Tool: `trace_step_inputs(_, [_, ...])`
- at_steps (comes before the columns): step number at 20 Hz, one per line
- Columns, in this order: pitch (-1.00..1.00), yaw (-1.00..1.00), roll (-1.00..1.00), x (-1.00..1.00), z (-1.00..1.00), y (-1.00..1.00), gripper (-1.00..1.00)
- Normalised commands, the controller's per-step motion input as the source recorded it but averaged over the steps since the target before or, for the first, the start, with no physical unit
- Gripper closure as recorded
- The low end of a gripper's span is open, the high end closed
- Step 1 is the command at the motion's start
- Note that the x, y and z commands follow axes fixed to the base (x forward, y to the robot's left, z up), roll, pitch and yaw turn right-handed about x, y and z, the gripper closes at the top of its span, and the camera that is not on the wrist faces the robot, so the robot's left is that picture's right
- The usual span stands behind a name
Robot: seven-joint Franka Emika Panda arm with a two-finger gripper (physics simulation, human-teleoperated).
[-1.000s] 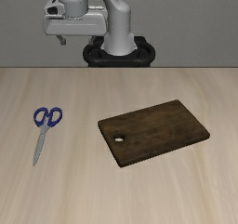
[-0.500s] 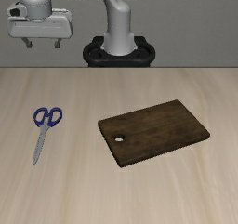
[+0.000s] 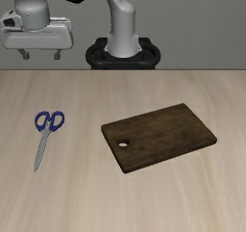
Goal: Pick up the scissors and place it on the cutting board
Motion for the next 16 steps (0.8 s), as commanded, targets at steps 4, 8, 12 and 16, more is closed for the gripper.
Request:
trace_step_inputs(4, [0.0, 0.0, 0.0, 0.0, -1.0, 0.0, -1.0])
trace_step_inputs(8, [0.0, 0.0, 0.0, 0.0, -1.0, 0.0, -1.0])
trace_step_inputs(12, [0.0, 0.0, 0.0, 0.0, -1.0, 0.0, -1.0])
trace_step_inputs(16, [0.0, 0.0, 0.0, 0.0, -1.0, 0.0, -1.0])
